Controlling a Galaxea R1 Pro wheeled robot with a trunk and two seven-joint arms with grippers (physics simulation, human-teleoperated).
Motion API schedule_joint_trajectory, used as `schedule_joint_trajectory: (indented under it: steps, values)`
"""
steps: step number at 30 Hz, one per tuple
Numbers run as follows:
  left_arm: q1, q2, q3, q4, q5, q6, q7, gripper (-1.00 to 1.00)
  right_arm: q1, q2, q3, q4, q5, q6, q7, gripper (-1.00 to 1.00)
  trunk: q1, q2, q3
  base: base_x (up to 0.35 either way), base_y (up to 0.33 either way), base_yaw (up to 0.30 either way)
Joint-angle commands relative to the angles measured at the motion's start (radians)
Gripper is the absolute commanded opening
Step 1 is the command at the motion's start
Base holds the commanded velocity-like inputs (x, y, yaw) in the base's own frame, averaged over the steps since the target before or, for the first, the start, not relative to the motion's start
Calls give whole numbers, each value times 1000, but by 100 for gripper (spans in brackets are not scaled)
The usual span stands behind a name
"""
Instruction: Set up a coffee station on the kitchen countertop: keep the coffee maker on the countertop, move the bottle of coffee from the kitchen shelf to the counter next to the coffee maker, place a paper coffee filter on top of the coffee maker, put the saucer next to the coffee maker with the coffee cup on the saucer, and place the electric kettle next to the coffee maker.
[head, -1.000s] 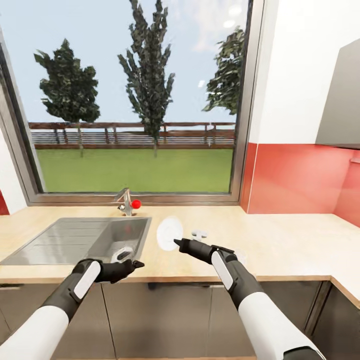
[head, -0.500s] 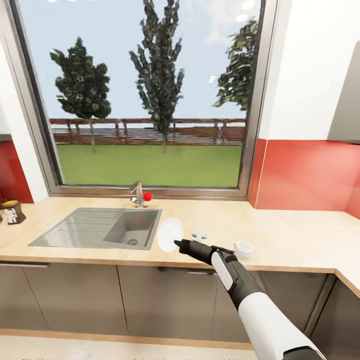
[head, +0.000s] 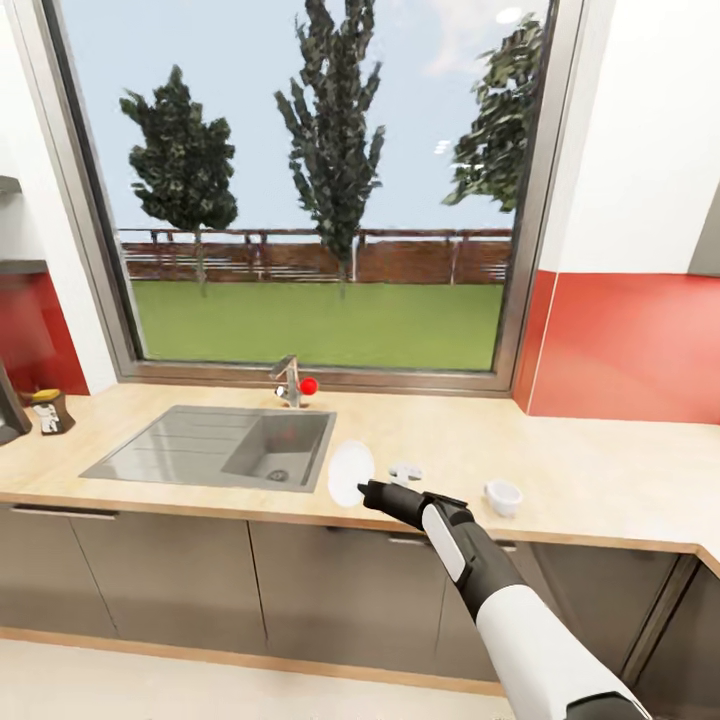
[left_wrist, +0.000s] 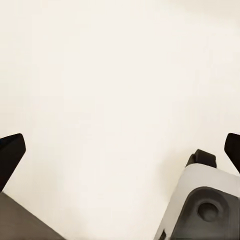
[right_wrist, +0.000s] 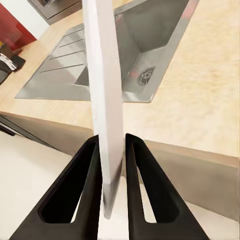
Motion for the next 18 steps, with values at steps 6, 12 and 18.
schedule_joint_trajectory:
  steps: [6,12,18]
  values:
    - [0,-26,-9,0,8,5,36,100,0,0,3,37,-6,4,2,-100,0,-1,-10,0,0,3]
    - [0,-26,-9,0,14,-1,37,100,0,0,3,69,49,0,-1,-100,0,-1,-18,147,82,179]
    - [0,-26,-9,9,18,-75,37,100,0,0,3,68,49,0,-1,-100,0,-1,-25,191,243,208]
